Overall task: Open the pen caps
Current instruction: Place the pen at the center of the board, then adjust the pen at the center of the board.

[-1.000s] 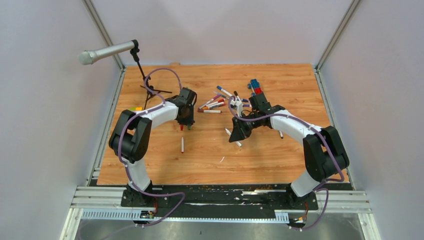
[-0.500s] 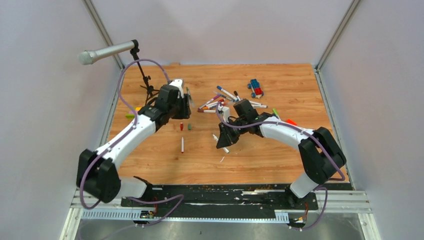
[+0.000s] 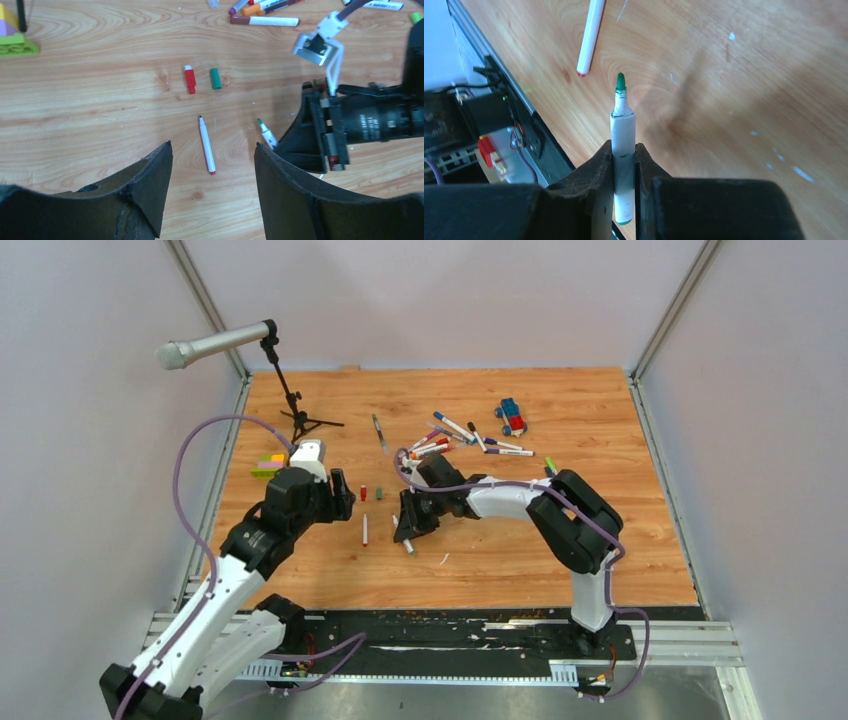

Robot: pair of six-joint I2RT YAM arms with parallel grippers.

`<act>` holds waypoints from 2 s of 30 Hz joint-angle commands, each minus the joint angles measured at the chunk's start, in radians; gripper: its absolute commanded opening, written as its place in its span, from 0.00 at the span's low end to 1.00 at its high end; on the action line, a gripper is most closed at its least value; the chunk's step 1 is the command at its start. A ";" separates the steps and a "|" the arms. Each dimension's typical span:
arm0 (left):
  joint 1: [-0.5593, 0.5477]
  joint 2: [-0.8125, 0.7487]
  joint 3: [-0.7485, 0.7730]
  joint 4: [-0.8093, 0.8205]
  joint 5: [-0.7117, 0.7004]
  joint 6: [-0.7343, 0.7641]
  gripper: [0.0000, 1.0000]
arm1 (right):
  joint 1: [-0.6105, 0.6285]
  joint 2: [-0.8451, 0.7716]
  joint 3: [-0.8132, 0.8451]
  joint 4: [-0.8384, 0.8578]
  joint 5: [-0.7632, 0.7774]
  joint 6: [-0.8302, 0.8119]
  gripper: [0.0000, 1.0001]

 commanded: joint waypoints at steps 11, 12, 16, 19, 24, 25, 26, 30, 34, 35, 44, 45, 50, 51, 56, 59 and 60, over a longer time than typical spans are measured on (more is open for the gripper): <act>-0.002 -0.203 -0.056 -0.058 -0.060 -0.046 0.71 | 0.086 0.187 0.241 -0.102 0.284 0.250 0.18; -0.002 -0.204 -0.055 -0.058 -0.058 -0.044 0.71 | 0.090 0.197 0.257 -0.128 0.306 0.248 0.20; -0.001 -0.220 -0.060 -0.061 -0.059 -0.038 0.71 | 0.108 0.207 0.260 -0.159 0.379 0.245 0.30; -0.002 -0.236 -0.065 -0.060 -0.059 -0.038 0.71 | 0.116 0.219 0.269 -0.185 0.412 0.242 0.34; -0.002 -0.260 -0.065 -0.076 -0.065 -0.031 0.71 | 0.129 0.228 0.249 -0.206 0.492 0.237 0.35; -0.001 -0.266 -0.066 -0.078 -0.067 -0.031 0.71 | 0.132 0.231 0.251 -0.209 0.508 0.230 0.35; -0.002 -0.269 -0.066 -0.079 -0.069 -0.030 0.71 | 0.133 0.233 0.252 -0.210 0.510 0.227 0.35; -0.003 -0.264 -0.073 -0.074 -0.061 -0.032 0.73 | 0.133 0.222 0.250 -0.180 0.462 0.210 0.34; -0.002 -0.195 -0.097 -0.079 -0.077 -0.073 0.73 | 0.126 0.191 0.239 -0.139 0.414 0.154 0.34; -0.001 -0.168 -0.101 -0.091 -0.101 -0.090 0.72 | 0.120 0.176 0.230 -0.115 0.386 0.126 0.34; 0.043 0.103 -0.140 -0.007 -0.205 -0.152 0.71 | 0.021 -0.094 0.106 -0.005 -0.061 -0.293 0.33; 0.062 0.123 -0.151 0.018 -0.196 -0.155 0.71 | -0.003 -0.129 0.080 0.012 -0.163 -0.348 0.33; 0.178 0.228 -0.195 0.099 -0.249 -0.190 0.71 | -0.123 -0.274 -0.027 0.018 -0.356 -0.508 0.34; 0.189 0.238 -0.198 0.113 -0.273 -0.191 0.70 | -0.145 -0.296 -0.048 0.042 -0.363 -0.501 0.34; 0.253 0.276 -0.206 0.185 -0.287 -0.156 0.66 | -0.233 -0.355 -0.060 0.067 -0.399 -0.478 0.34; 0.337 0.327 -0.212 0.206 -0.217 -0.132 0.59 | -0.258 -0.381 -0.077 0.098 -0.416 -0.452 0.34; 0.361 0.341 -0.216 0.211 -0.205 -0.122 0.57 | -0.263 -0.387 -0.083 0.109 -0.422 -0.443 0.34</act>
